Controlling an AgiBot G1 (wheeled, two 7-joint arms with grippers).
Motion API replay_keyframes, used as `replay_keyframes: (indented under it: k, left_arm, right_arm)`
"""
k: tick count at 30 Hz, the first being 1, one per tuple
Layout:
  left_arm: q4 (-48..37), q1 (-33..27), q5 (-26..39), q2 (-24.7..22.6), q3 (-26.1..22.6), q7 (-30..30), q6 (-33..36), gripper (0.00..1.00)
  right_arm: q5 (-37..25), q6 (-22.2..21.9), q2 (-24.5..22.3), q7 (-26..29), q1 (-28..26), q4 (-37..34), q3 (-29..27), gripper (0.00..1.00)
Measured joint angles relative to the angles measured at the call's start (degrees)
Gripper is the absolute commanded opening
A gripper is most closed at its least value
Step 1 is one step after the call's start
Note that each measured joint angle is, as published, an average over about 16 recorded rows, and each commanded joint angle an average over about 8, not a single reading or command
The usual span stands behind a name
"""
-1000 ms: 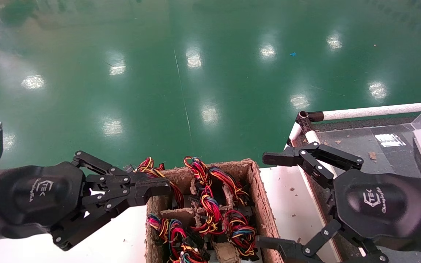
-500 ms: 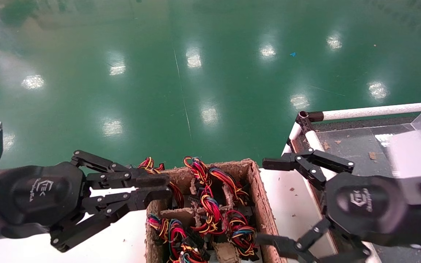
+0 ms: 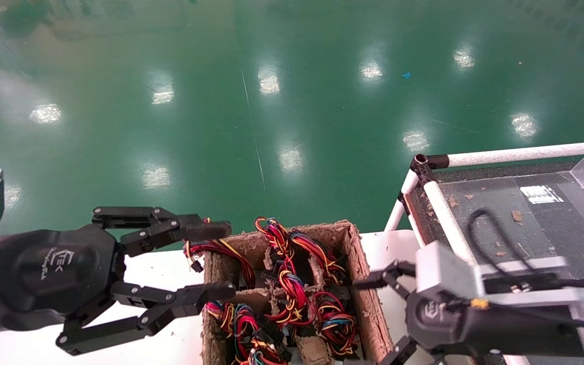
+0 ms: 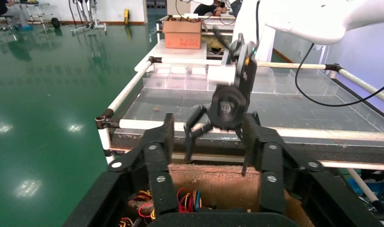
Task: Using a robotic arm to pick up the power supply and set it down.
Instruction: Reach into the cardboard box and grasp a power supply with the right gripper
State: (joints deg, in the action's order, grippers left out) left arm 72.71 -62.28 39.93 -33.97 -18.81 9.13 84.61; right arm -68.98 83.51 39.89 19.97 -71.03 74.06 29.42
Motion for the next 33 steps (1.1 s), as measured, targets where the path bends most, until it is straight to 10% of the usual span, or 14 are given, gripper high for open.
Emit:
replay_keyframes:
  k: [9,33]
  left_arm:
    - [0.0,0.0,0.0,0.0,0.0,0.0,0.0,1.0]
    - [0.0,0.0,0.0,0.0,0.0,0.0,0.0,1.0]
  right_arm:
    - [-8.7,-2.2,3.1,0.0,-1.5,0.9,3.5,0.01]
    - [-18.4,-6.3,9.1,-2.9,-2.8,1.9,7.3,0.0]
